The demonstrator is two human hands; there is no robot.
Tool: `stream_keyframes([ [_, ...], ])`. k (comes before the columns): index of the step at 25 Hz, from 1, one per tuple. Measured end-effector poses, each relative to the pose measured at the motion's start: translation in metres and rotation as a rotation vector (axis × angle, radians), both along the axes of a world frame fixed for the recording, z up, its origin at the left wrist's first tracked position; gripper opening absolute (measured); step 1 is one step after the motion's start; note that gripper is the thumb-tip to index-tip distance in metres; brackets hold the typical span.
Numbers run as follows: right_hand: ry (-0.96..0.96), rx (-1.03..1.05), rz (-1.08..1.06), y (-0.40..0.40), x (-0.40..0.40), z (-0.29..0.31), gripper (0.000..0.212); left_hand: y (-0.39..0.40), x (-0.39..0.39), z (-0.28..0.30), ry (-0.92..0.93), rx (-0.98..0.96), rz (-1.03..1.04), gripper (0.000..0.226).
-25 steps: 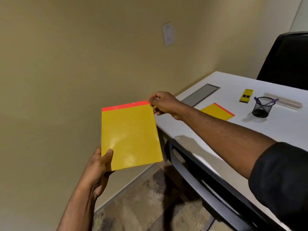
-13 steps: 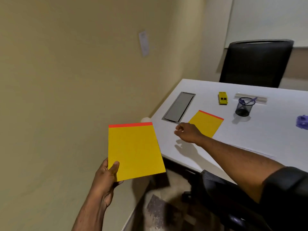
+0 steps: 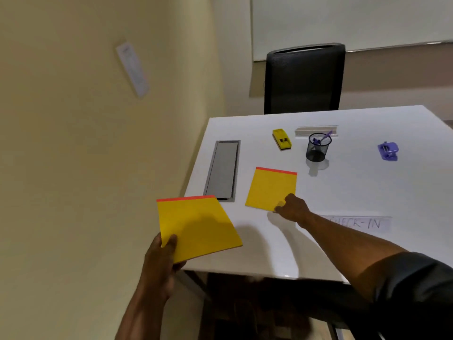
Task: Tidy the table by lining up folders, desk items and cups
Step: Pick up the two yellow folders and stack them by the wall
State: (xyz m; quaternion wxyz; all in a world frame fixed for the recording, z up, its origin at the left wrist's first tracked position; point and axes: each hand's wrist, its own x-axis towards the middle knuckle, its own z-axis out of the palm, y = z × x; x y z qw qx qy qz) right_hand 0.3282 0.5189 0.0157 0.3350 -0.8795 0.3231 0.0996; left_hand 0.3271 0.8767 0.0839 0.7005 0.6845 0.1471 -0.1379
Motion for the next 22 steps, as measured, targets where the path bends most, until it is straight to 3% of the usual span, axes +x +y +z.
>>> stream_keyframes([
  [5, 0.081, 0.103, -0.363, -0.026, 0.055, -0.047, 0.081, -0.053, 0.114, -0.021, 0.123, 0.015, -0.067, 0.044],
  [9, 0.135, -0.007, -0.576, -0.027, 0.086, -0.072, 0.082, -0.096, 0.191, -0.037, 0.162, 0.070, -0.128, 0.040],
  [13, 0.193, -0.119, -0.623, -0.022, 0.108, -0.086, 0.097, -0.120, 0.251, -0.061, 0.224, 0.114, -0.154, 0.041],
  [17, 0.277, 0.113, -0.788, -0.042, 0.124, -0.090, 0.103, -0.132, 0.296, -0.089, 0.309, 0.164, -0.143, 0.044],
  [19, 0.247, 0.167, -0.722, -0.051, 0.122, -0.094, 0.092, -0.133, 0.312, -0.101, 0.324, 0.185, -0.171, 0.044],
  [22, 0.064, 0.215, -0.647, -0.056, 0.121, -0.089, 0.055, -0.129, 0.331, -0.118, 0.331, 0.288, -0.244, 0.045],
])
